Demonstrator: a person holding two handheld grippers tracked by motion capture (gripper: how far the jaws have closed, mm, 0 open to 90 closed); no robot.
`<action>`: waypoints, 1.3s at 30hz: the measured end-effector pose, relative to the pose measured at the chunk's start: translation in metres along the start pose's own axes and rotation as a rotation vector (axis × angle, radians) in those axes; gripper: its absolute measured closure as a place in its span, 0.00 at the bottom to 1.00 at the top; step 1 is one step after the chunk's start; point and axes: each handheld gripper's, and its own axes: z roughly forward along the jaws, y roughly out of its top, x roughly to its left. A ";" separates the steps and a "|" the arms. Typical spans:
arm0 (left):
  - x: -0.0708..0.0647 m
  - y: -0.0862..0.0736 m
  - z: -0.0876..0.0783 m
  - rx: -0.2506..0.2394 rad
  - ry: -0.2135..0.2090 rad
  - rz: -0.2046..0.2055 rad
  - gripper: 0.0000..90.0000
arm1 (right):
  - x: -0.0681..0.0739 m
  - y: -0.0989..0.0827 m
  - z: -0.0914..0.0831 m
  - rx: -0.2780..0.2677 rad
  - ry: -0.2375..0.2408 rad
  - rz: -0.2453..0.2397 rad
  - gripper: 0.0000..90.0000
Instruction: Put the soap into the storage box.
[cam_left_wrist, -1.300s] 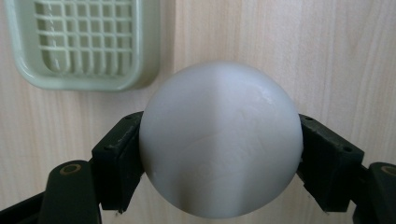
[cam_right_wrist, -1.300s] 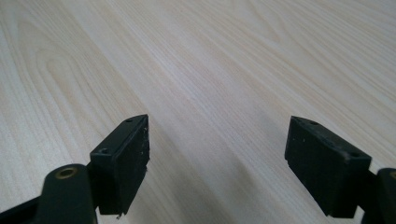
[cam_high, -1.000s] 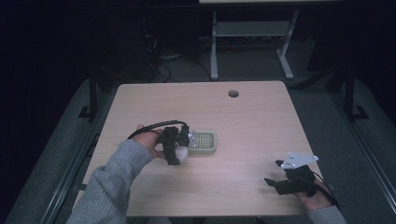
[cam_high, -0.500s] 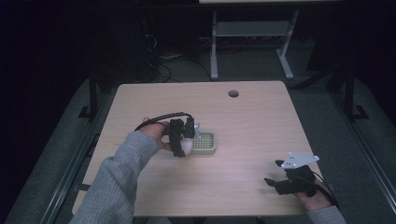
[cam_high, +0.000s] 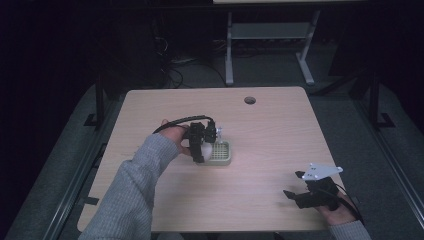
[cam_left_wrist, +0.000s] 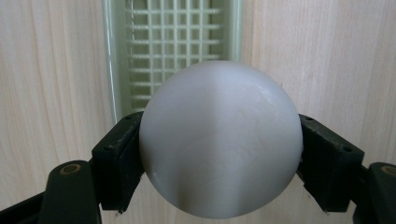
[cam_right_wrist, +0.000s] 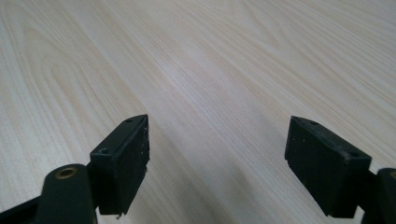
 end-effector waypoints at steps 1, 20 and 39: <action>0.002 0.001 0.000 -0.006 0.002 0.001 0.26 | 0.000 0.000 0.000 0.000 0.001 0.001 0.24; 0.022 0.019 0.014 -0.007 -0.017 -0.022 0.26 | 0.000 0.000 0.000 -0.001 0.004 -0.002 0.24; 0.031 0.026 0.028 -0.016 -0.031 -0.036 0.26 | -0.001 -0.001 -0.001 0.000 0.002 0.000 0.24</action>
